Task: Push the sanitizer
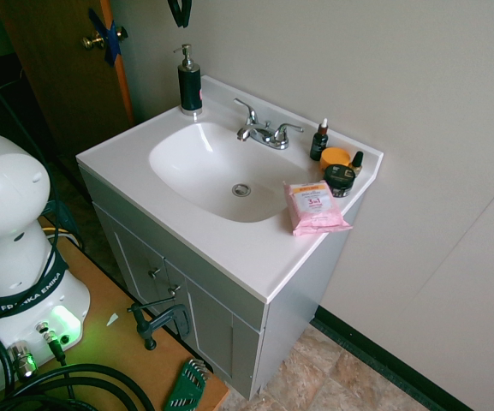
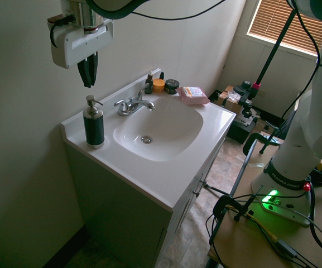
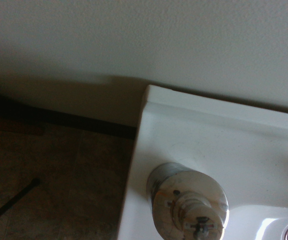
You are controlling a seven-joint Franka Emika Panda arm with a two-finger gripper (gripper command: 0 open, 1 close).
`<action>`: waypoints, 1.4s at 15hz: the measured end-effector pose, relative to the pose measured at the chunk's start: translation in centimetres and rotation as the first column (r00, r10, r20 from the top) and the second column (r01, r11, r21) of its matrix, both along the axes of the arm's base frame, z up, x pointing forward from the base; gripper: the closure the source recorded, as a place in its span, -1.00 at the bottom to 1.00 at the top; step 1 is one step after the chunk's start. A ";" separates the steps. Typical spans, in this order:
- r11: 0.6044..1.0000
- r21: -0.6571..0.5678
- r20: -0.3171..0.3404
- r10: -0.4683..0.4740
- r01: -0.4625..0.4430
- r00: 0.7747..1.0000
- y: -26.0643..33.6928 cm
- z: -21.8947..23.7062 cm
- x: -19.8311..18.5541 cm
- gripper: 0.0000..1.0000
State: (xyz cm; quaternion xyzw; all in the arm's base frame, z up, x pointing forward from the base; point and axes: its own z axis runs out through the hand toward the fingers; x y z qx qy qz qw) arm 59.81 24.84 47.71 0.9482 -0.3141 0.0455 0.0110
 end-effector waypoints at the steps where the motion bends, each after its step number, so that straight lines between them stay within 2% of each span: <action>1: 1.000 -0.002 -0.005 -0.001 0.001 1.000 0.0 -0.4 0.1 1.00; 9: 1.000 -0.019 -0.045 -0.008 0.007 0.999 -0.2 -3.5 0.7 1.00; 21: 1.000 0.004 -0.043 -0.028 0.028 0.999 0.2 -5.0 0.1 1.00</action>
